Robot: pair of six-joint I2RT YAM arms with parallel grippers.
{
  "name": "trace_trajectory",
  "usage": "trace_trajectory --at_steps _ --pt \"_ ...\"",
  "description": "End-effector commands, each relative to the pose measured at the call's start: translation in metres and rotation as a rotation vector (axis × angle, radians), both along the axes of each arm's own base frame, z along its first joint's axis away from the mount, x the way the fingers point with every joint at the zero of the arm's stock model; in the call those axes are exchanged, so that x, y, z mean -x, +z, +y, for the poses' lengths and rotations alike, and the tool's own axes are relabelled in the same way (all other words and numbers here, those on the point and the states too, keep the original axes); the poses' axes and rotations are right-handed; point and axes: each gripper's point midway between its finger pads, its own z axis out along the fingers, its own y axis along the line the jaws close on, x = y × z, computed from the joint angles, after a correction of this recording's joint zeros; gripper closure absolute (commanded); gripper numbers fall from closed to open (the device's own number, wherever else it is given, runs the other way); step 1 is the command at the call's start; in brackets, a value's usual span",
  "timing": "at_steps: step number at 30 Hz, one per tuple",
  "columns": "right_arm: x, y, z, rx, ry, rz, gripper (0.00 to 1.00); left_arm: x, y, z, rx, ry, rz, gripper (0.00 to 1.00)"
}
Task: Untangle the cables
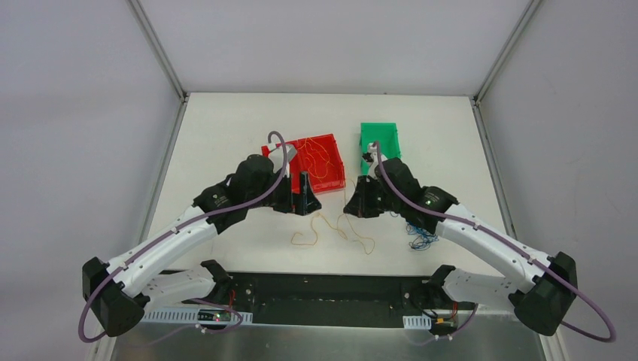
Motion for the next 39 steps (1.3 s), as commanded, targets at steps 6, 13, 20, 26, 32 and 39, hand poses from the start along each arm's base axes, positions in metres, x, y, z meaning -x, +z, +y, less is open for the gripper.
trace_trajectory --at_steps 6,13,20,26,32,39 --pt "-0.007 -0.030 0.018 0.059 -0.047 0.092 1.00 0.074 -0.084 0.027 -0.156 -0.056 0.436 0.07" --pt "-0.010 -0.044 0.031 0.086 -0.040 0.102 1.00 0.093 -0.110 0.046 -0.145 0.064 0.523 0.10" --pt "-0.009 -0.051 0.038 0.059 -0.034 0.095 1.00 0.085 -0.145 0.052 -0.052 0.254 0.557 0.11" --pt "-0.004 -0.057 0.038 0.074 -0.018 0.103 1.00 0.074 -0.170 0.038 0.050 0.337 0.609 0.11" --pt "-0.001 -0.053 0.039 0.049 -0.006 0.085 1.00 0.059 -0.182 0.029 0.258 0.494 0.674 0.17" --pt "0.001 -0.056 0.040 0.052 0.007 0.092 1.00 0.045 -0.181 0.034 0.277 0.548 0.610 0.71"
